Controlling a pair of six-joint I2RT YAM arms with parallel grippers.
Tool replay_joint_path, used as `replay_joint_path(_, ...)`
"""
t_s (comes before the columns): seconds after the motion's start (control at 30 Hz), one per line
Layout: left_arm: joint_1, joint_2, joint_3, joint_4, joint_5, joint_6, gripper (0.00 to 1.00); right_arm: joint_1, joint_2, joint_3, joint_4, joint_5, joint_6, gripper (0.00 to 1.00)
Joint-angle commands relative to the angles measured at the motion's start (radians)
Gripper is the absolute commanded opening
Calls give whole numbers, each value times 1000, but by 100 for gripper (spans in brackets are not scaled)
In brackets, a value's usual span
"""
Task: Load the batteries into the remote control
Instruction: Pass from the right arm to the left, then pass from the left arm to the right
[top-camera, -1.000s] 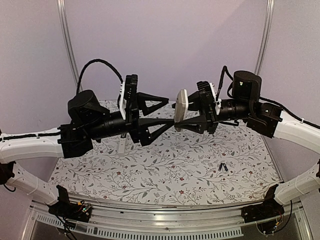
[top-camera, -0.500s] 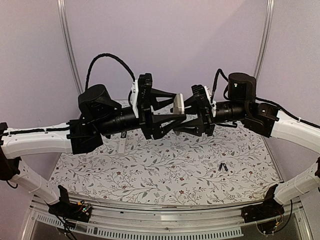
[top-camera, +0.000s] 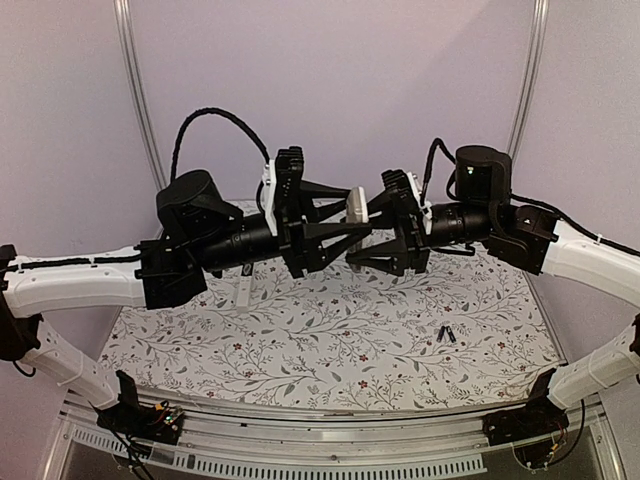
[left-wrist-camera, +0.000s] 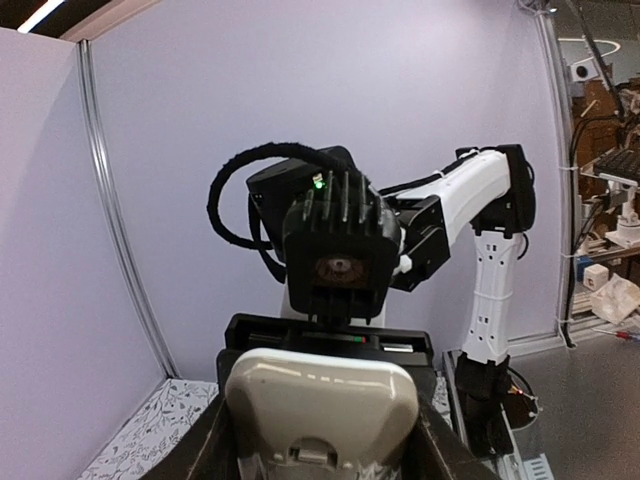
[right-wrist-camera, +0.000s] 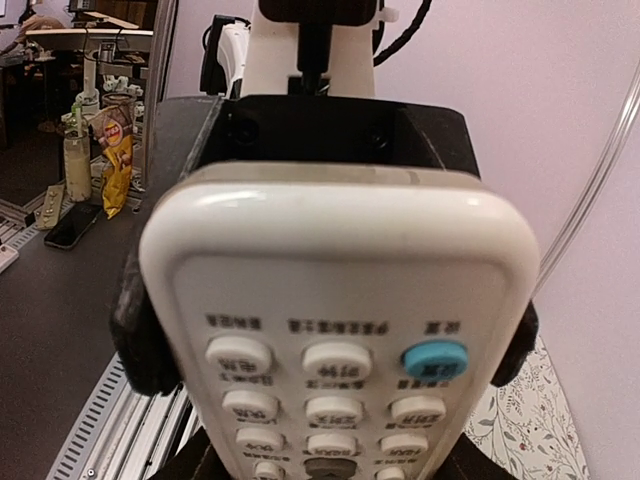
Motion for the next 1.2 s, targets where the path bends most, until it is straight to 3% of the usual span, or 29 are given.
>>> replay_joint_path(0.0,-7,-9,-23,53,19,-44,0,3,-18,38,-1,20,-18,65)
replay_joint_path(0.23,-8,-2,-32,68,36,-53,0,8,-8,61,2,-7,-2,72)
replay_joint_path(0.73,-6,14,-42,47,25,-32,0,14,1,82,-6,-20,5,65)
replay_joint_path(0.77,-6,14,-42,48,25,-32,0,15,1,83,-7,-20,7,63)
replay_joint_path(0.93,-6,20,-50,42,19,-20,0,15,7,89,-16,-26,14,33)
replay_joint_path(1.17,-7,16,-56,55,19,-30,0,16,6,85,-35,-19,11,18)
